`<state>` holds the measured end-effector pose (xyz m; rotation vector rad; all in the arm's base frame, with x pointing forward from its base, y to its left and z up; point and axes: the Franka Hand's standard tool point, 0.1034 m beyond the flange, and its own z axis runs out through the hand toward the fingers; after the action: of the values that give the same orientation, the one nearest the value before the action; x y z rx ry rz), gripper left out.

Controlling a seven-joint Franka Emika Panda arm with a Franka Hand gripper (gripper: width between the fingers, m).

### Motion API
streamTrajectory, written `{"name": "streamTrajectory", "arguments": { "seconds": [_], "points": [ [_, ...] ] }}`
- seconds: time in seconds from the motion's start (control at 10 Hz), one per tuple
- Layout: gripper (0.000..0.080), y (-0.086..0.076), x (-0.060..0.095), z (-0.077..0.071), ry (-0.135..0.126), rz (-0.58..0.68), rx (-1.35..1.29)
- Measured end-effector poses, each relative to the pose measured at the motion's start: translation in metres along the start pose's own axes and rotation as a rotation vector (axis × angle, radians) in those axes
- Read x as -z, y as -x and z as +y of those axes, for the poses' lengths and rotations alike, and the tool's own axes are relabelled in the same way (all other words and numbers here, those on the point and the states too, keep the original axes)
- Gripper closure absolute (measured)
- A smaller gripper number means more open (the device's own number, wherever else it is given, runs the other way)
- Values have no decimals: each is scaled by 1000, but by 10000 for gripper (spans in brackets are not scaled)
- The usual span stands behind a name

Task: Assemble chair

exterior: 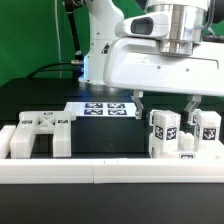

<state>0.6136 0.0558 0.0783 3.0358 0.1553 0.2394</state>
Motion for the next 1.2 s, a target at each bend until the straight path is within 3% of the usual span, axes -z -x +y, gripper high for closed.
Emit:
{"name": "streamTrajectory", "arguments": {
  "seconds": [0.1, 0.2, 0.3, 0.9, 1.2],
  "points": [
    [443, 0, 0, 0, 0, 0, -27],
    [443, 0, 0, 0, 0, 1, -28],
    [507, 0, 0, 0, -2, 1, -77],
    [507, -1, 1, 8, 5, 2, -444],
    [507, 0, 0, 9, 7, 1, -458]
  ]
}}
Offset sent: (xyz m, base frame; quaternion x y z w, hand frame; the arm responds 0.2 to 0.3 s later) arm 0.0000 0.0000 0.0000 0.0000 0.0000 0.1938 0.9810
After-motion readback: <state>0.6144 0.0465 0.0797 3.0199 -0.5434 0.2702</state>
